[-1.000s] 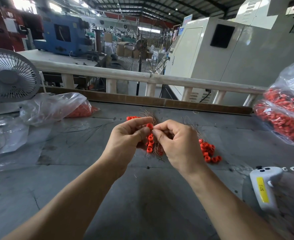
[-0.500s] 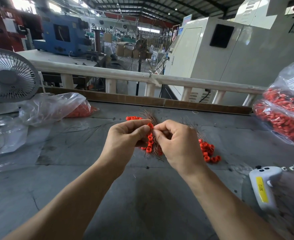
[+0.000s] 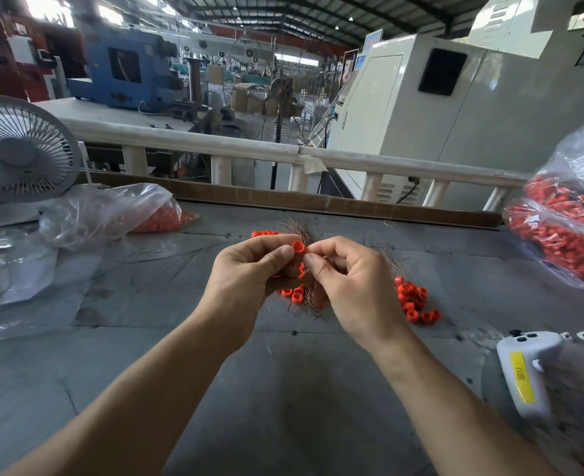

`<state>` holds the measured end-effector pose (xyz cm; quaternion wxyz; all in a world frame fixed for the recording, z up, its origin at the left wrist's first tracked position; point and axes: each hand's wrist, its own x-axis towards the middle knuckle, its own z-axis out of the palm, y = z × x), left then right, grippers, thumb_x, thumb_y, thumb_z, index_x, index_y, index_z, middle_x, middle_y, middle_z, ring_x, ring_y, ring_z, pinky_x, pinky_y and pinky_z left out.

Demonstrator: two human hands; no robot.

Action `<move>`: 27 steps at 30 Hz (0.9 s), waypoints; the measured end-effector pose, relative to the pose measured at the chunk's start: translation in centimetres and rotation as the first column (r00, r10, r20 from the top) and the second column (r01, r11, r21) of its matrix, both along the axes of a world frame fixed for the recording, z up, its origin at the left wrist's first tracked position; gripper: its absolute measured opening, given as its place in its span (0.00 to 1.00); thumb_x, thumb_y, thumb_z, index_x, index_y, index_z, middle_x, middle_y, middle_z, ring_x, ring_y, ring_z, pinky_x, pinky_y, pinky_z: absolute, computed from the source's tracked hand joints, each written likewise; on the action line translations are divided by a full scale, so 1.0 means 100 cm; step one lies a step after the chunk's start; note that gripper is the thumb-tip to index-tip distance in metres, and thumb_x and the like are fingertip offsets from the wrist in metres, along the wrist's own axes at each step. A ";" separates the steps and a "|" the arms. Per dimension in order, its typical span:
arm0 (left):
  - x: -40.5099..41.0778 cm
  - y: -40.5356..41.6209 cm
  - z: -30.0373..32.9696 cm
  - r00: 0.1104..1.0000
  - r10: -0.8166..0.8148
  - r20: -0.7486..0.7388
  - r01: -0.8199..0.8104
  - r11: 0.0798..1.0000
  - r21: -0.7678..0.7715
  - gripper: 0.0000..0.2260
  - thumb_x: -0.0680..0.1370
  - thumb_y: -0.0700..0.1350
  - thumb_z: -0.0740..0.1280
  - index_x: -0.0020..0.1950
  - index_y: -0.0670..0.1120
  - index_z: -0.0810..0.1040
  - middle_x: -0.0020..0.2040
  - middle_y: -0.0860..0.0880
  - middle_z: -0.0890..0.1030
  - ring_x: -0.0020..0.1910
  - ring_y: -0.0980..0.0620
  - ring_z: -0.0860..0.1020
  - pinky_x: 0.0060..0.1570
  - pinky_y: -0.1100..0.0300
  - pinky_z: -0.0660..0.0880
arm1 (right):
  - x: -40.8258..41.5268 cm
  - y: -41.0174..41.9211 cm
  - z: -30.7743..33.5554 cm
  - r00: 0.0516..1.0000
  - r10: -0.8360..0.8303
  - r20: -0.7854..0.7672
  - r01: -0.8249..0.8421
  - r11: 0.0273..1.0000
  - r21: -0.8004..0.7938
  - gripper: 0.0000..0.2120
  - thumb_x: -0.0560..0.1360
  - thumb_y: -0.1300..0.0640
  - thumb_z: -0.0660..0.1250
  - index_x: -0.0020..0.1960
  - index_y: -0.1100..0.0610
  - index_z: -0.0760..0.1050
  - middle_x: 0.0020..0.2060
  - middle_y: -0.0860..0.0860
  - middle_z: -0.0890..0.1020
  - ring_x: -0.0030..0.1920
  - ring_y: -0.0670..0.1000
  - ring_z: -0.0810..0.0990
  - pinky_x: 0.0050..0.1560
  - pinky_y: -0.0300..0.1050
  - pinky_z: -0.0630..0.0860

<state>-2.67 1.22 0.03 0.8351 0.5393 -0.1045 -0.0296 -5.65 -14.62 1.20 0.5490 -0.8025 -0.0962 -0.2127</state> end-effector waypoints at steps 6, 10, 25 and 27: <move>0.001 0.001 0.000 1.000 -0.013 0.004 0.013 1.000 -0.018 0.11 0.71 0.42 0.72 0.52 0.42 0.87 0.45 0.40 0.85 0.40 0.49 0.83 0.44 0.57 0.82 | -0.001 0.002 0.001 0.997 0.065 -0.042 -0.060 0.992 0.115 0.05 0.81 0.60 0.70 0.48 0.54 0.83 0.33 0.50 0.86 0.28 0.46 0.83 0.24 0.34 0.73; 0.001 0.002 0.001 1.000 0.001 0.013 -0.002 1.000 0.011 0.08 0.77 0.40 0.71 0.54 0.41 0.86 0.43 0.40 0.85 0.40 0.48 0.83 0.41 0.57 0.81 | 0.001 0.003 -0.001 0.982 0.140 -0.124 -0.112 0.972 0.207 0.02 0.82 0.57 0.69 0.52 0.53 0.81 0.39 0.55 0.88 0.35 0.60 0.87 0.26 0.42 0.75; 0.001 0.006 0.009 0.997 -0.033 -0.074 0.025 0.994 -0.106 0.06 0.76 0.38 0.71 0.52 0.38 0.82 0.48 0.37 0.86 0.40 0.47 0.84 0.41 0.57 0.83 | 0.027 -0.045 -0.008 0.937 -0.327 -0.121 0.322 0.945 -0.060 0.08 0.80 0.55 0.69 0.43 0.50 0.81 0.35 0.47 0.86 0.31 0.49 0.84 0.32 0.45 0.76; 0.002 0.008 0.009 0.995 -0.023 -0.096 0.012 0.993 -0.114 0.05 0.77 0.37 0.71 0.52 0.38 0.82 0.47 0.37 0.86 0.40 0.46 0.84 0.40 0.58 0.82 | 0.032 -0.057 -0.016 0.897 -0.426 -0.117 0.382 0.882 -0.277 0.08 0.78 0.54 0.71 0.39 0.49 0.81 0.33 0.46 0.85 0.34 0.50 0.84 0.38 0.45 0.78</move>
